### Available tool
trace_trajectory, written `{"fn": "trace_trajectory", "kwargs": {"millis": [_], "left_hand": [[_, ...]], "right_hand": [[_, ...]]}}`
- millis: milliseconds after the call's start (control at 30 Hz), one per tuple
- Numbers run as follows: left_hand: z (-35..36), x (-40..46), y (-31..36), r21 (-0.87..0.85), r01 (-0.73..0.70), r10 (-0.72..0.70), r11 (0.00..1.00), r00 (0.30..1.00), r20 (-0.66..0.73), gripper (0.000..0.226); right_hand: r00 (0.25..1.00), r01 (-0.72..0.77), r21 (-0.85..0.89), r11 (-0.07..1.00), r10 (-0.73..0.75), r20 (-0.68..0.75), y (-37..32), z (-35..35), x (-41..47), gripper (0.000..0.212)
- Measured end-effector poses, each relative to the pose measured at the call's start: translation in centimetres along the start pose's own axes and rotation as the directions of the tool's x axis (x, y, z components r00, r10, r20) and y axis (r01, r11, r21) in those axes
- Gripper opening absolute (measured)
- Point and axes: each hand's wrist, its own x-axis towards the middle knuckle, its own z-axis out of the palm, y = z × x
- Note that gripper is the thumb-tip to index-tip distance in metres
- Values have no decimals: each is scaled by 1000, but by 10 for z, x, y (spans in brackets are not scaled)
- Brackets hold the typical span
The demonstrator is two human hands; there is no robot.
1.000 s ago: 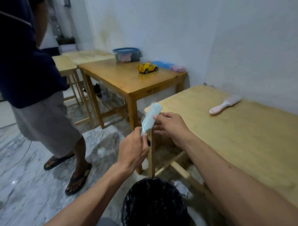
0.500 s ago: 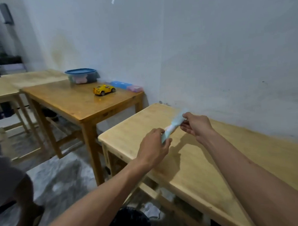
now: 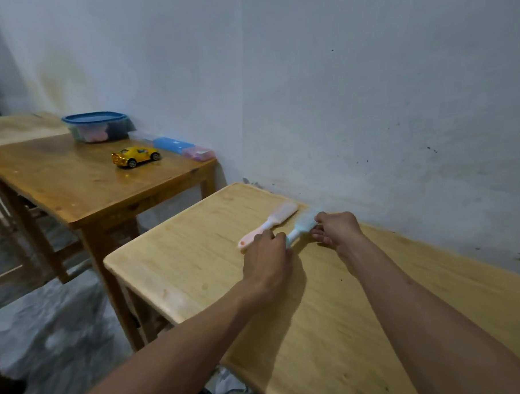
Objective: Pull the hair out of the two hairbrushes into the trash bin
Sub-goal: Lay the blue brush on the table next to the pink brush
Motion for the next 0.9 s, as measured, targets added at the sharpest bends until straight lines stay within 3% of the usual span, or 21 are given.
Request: {"fn": "trace_trajectory", "kwargs": {"millis": [133,467,900], "left_hand": [[5,7,2,83,-3,-1,997,999,40,26],[7,7,-4,105,-41,36,994,998,49,31],[-1,9,-7,45,-31,28,999,997,69,25]], "right_hand": [[1000,6,-77,997,-3,28,-3,4,17,18],[999,48,-268,962,-52,-8,-11,24,22,18],[1000,2,-290,957,-10,-26,-16,29,14,18]]}}
